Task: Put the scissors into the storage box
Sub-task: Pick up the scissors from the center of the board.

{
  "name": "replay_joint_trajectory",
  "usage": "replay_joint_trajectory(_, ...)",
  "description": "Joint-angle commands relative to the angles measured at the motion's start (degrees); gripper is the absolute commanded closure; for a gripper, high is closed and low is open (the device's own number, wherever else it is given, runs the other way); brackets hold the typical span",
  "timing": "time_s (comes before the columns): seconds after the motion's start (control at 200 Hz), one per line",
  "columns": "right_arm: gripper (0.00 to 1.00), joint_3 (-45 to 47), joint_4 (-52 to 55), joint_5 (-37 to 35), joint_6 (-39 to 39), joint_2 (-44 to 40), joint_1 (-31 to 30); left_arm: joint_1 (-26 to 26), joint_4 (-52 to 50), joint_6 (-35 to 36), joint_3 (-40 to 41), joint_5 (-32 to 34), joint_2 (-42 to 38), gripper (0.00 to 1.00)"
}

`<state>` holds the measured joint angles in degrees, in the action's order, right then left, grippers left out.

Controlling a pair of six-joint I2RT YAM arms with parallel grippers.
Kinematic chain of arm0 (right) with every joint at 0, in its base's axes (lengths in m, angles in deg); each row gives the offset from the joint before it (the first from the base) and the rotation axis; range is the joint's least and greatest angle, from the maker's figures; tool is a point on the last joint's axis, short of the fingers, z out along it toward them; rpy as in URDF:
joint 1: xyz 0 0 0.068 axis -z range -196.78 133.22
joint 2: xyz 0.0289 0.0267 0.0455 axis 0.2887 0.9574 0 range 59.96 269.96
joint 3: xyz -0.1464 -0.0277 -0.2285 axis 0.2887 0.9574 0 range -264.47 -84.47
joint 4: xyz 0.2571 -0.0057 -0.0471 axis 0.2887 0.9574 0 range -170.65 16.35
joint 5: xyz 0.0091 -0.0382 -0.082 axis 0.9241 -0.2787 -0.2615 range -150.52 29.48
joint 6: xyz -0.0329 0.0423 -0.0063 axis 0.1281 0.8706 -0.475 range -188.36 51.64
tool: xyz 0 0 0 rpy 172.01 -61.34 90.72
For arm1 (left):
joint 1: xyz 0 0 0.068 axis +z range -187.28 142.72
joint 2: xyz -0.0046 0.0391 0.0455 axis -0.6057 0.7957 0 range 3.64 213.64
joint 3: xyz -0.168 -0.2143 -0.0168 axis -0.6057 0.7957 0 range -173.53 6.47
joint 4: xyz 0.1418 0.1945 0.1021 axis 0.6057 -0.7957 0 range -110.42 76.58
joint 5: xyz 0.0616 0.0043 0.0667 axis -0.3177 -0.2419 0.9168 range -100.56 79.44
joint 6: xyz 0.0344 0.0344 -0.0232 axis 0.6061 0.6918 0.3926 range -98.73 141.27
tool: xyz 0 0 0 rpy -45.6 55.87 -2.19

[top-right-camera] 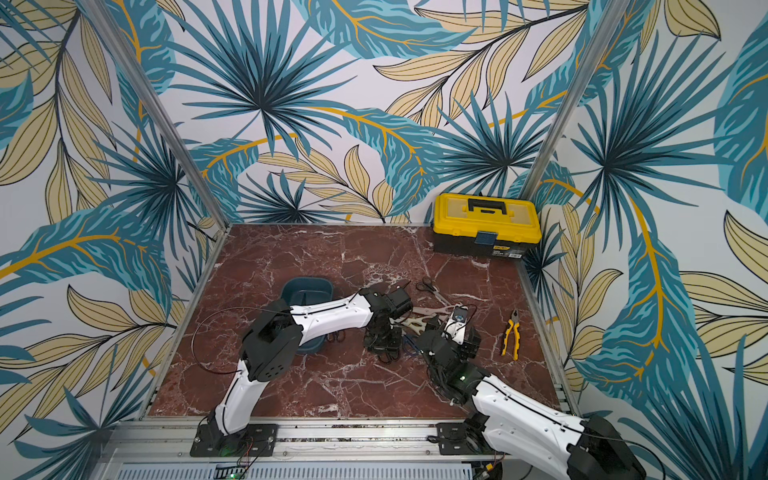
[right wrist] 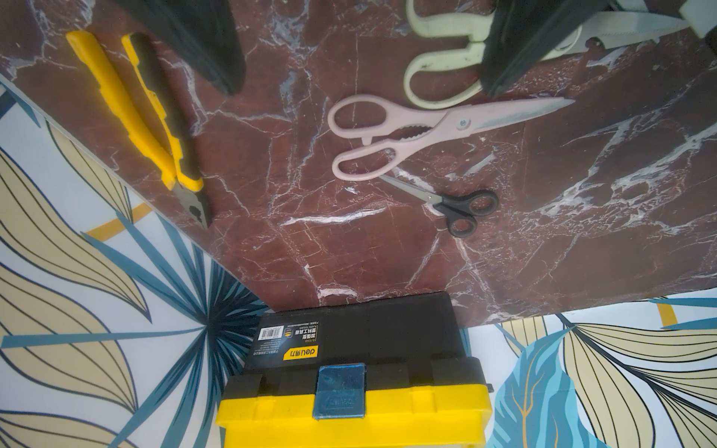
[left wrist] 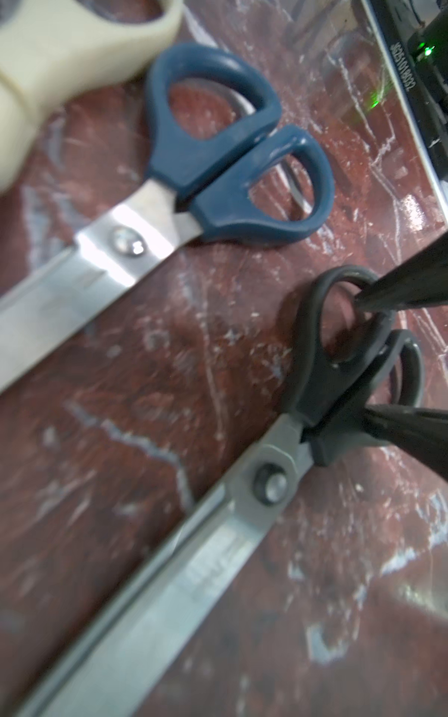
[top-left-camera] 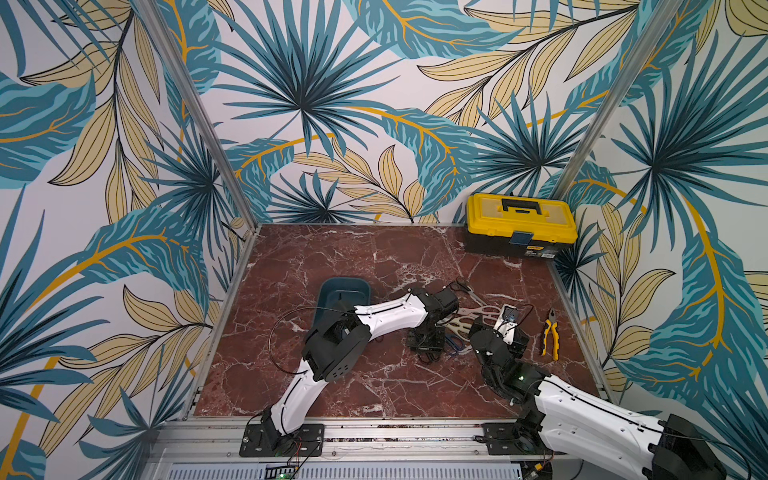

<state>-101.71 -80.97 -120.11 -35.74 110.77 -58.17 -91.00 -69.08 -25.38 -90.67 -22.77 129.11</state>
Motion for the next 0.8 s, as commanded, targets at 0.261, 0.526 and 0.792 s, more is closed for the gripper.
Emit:
replay_joint_trajectory(0.261, 0.00, -0.16, -0.03, -0.72, 0.33, 0.67, 0.16, 3.79, -8.46, 8.49, -1.15, 11.38, 0.03, 0.68)
replay_joint_trajectory(0.526, 0.00, -1.07, -0.83, 1.45, -1.90, 2.36, 0.14, 3.79, -8.04, 10.31, -5.06, 11.98, 3.86, 0.64)
replay_joint_trajectory(0.792, 0.00, -0.29, -3.02, 4.83, -4.51, 1.48, 0.16, 3.88, -8.44, 11.76, -5.60, 13.31, 5.69, 0.79)
